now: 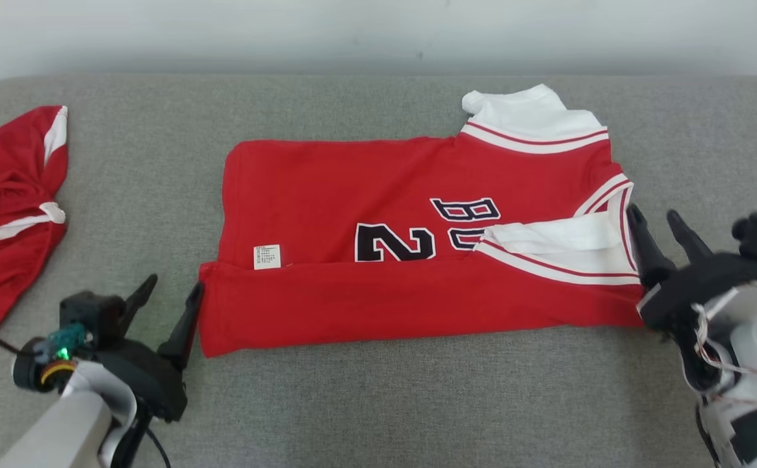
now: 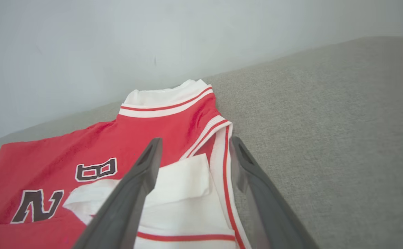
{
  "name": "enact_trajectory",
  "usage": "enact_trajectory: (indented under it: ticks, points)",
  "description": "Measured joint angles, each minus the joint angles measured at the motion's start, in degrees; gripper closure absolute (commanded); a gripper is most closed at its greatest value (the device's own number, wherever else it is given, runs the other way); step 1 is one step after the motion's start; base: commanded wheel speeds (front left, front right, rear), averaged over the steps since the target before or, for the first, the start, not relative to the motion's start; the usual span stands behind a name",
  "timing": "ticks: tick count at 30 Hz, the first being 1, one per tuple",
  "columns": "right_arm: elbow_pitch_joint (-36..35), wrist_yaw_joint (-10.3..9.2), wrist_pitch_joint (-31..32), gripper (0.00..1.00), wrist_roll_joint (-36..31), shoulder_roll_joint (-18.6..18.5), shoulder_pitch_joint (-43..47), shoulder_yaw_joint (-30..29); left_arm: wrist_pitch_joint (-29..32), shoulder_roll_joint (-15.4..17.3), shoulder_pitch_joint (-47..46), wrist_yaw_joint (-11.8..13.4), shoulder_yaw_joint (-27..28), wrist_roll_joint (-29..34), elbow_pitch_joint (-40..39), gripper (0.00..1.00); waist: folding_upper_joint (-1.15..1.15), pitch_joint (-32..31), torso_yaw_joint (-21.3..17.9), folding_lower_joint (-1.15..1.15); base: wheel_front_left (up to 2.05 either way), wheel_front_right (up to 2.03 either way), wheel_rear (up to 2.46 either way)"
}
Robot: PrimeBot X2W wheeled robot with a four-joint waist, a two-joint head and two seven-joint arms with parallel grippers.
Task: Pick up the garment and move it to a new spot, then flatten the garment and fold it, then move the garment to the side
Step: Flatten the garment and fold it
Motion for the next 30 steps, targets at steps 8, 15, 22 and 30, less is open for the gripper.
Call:
enact_trajectory:
  ticks: [8, 15, 22, 30]
  points:
    - [-2.8, 0.00, -4.6, 0.00, -1.1, -2.3, 9.5, 2.1, -0.3, -1.5, 10.3, 3.9, 5.8, 3.7, -9.3, 0.00, 0.00, -1.6, 0.7, -0.01, 0.00, 0.00, 0.00]
    - [-4.5, 0.00, -5.3, 0.00, -3.8, -2.5, 14.9, 1.5, -0.3, -3.0, 14.9, 3.9, 8.1, 5.8, -10.6, 0.00, 0.00, -1.3, 1.3, -0.01, 0.00, 0.00, 0.00]
    - [-4.3, 0.00, -4.2, 0.00, -5.7, -1.2, 15.3, 1.4, -0.3, -4.8, 14.8, 1.9, 10.2, 6.6, -8.0, 0.00, 0.00, -0.9, 0.5, -0.01, 0.00, 0.00, 0.00]
    - [-1.1, 0.00, -4.1, 1.00, -10.2, -0.8, 14.2, 2.4, -0.4, -8.1, 12.7, 0.1, 9.8, 7.1, -1.9, 0.51, 0.00, -0.6, 0.3, 0.00, 0.00, 0.00, 0.00]
